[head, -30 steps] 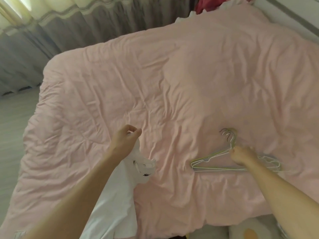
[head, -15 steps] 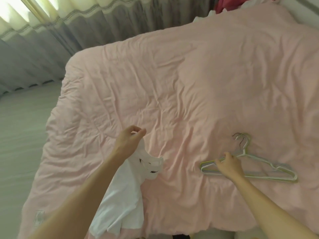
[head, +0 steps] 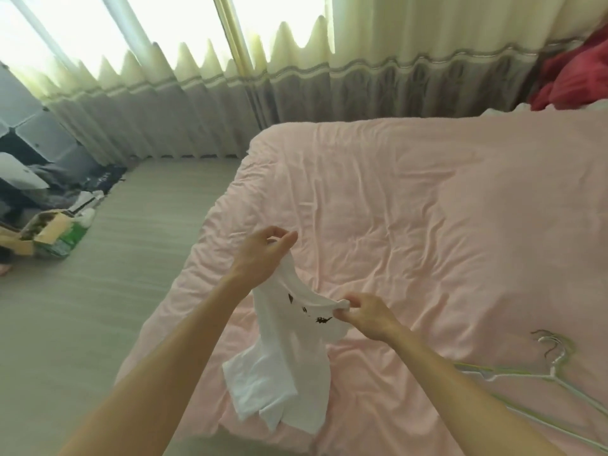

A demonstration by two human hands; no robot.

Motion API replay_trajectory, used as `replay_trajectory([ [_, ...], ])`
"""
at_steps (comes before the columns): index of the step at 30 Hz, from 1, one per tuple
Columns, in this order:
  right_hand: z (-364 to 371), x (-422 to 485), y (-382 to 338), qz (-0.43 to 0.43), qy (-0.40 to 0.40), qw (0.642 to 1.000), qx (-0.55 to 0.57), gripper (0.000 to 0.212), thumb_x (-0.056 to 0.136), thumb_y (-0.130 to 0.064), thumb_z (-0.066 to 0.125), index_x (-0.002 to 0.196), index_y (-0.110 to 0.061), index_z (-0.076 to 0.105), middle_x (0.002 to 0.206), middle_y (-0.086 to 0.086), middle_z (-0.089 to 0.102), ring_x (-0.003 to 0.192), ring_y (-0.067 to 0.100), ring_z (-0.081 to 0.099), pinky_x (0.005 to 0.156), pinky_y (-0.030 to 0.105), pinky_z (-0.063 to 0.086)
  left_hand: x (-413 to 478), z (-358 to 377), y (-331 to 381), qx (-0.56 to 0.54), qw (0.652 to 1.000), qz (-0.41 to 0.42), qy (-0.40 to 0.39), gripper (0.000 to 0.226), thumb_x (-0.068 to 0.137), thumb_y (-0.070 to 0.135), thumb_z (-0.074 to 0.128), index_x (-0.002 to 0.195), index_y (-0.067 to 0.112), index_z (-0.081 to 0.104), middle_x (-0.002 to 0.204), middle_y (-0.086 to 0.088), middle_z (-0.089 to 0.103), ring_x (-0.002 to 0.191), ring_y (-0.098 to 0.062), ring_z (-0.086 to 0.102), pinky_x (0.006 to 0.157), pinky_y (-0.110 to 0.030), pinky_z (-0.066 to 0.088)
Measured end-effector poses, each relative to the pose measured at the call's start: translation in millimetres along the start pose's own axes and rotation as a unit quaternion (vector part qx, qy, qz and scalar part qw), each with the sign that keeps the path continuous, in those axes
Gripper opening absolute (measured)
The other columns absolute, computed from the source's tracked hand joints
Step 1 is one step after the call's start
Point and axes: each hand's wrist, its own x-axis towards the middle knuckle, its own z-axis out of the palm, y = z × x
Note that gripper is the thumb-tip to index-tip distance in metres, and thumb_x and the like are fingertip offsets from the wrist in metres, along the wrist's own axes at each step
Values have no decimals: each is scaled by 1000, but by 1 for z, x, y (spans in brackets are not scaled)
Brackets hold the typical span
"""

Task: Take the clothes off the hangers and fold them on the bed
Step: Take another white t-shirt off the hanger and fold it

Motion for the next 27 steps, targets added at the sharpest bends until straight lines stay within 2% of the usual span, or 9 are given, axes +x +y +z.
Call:
replay_trajectory([
  [2, 5, -2, -21, -14, 30, 999, 4, 16, 89, -37, 69, 95, -22, 70, 93, -5, 71, 92, 14, 65, 83, 33, 49, -6, -31, -15, -9, 999, 1, 31, 23, 90, 51, 67, 93, 29, 73, 85, 7, 71, 79, -10, 62, 72, -27, 44],
  [5, 0, -11, -57, -36, 97, 995, 2, 21, 96, -35, 62, 91, -16, 59, 85, 6, 68, 75, 17, 59, 67, 29, 45, -12, -73, -36, 6, 997, 19, 76, 34, 89, 59, 64, 94, 27, 73, 88, 6, 72, 88, -15, 66, 72, -27, 44],
  [8, -5, -28, -101, -70, 185, 980, 8, 24, 100, -31, 57, 81, -23, 45, 70, 0, 56, 64, 14, 50, 58, 23, 38, -25, -118, -56, 60, 993, 54, 81, 42, 82, 67, 62, 95, 28, 70, 91, 5, 71, 89, -16, 65, 73, -29, 44],
  [10, -5, -43, -130, -101, 244, 964, 12, 23, 101, -32, 55, 85, -20, 44, 70, 2, 57, 65, 21, 53, 60, 30, 40, -36, -146, -71, 149, 984, 81, 57, 47, 78, 68, 67, 101, 27, 70, 94, 4, 66, 88, -16, 59, 76, -29, 42],
  [13, -3, -65, -166, -140, 319, 937, -36, 21, 102, -37, 51, 93, -19, 45, 74, 5, 62, 70, 24, 58, 63, 38, 41, -51, -174, -86, 278, 951, 136, 10, 62, 67, 74, 72, 109, 28, 67, 89, 4, 59, 81, -16, 54, 68, -28, 41],
  [16, 9, -88, -196, -156, 383, 905, -101, 19, 103, -44, 46, 96, -26, 45, 75, -1, 65, 71, 24, 57, 63, 38, 41, -61, -201, -96, 301, 935, 188, -7, 67, 62, 73, 76, 106, 25, 62, 81, 10, 52, 75, -15, 51, 58, -23, 36],
  [19, 26, -112, -213, -152, 423, 883, -135, 19, 102, -46, 46, 99, -27, 48, 78, -3, 65, 77, 27, 58, 67, 40, 45, -71, -219, -110, 334, 914, 228, 3, 59, 69, 65, 79, 105, 23, 58, 85, 3, 57, 77, -21, 53, 61, -31, 36],
  [23, 34, -148, -224, -126, 460, 853, -211, 28, 100, -52, 46, 101, -24, 51, 77, -3, 61, 79, 32, 60, 66, 38, 39, -74, -233, -126, 251, 939, 226, 69, 30, 88, 38, 73, 105, 14, 66, 90, -12, 70, 84, -37, 63, 64, -33, 36],
  [27, 25, -186, -231, -140, 503, 804, -285, 47, 94, -63, 45, 86, -18, 48, 66, 6, 59, 66, 37, 61, 59, 35, 36, -81, -250, -126, 156, 950, 211, 167, 21, 101, 38, 53, 100, 20, 65, 81, -10, 69, 74, -35, 61, 65, -38, 43],
])
